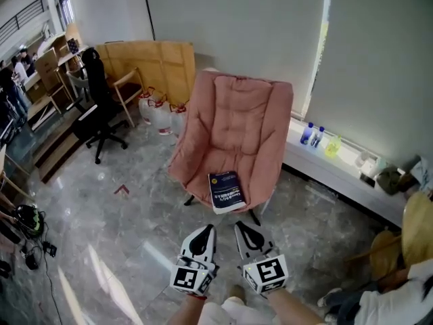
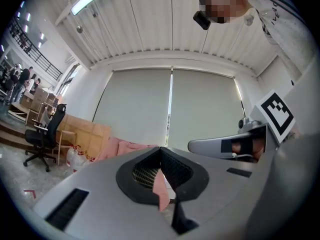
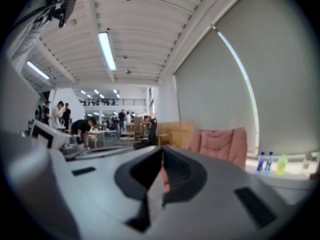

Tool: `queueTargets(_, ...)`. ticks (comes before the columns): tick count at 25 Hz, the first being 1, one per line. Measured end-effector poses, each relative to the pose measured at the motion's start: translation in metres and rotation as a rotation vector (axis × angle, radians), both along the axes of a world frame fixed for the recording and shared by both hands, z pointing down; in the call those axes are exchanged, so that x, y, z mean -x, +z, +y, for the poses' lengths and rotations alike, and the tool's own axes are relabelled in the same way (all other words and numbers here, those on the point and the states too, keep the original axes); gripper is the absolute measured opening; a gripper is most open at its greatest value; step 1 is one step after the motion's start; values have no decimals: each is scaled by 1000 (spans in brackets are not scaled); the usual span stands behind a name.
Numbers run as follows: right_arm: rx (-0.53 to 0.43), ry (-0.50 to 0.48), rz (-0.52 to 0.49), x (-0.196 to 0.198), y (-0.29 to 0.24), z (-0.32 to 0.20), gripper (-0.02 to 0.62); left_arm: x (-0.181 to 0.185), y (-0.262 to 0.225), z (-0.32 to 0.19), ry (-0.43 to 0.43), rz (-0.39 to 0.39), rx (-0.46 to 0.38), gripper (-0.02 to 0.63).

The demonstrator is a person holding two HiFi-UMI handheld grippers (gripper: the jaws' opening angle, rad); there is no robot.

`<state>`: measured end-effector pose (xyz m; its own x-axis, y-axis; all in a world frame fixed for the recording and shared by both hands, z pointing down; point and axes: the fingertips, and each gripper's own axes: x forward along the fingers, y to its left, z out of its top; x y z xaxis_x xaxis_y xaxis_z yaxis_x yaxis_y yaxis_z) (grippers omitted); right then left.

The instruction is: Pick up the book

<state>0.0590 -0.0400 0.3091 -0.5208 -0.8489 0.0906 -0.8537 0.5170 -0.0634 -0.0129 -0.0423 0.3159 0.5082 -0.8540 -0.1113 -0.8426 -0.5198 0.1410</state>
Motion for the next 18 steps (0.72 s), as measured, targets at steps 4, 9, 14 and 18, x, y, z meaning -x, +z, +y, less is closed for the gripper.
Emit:
queueTargets(4, 26, -1, 11, -3, 12, -14, 14, 4, 10, -15, -9, 8, 15, 11)
queueTargets(9, 67, 1, 24, -2, 43, -30, 14, 10, 40, -34, -13, 17, 52, 11)
queueTargets(14, 79, 14, 24, 1, 71, -59, 14, 9, 63, -61, 26, 12, 45, 11)
queueTargets(18, 94, 23, 40, 7, 95, -81, 14, 9, 82, -83, 45, 16, 51, 11)
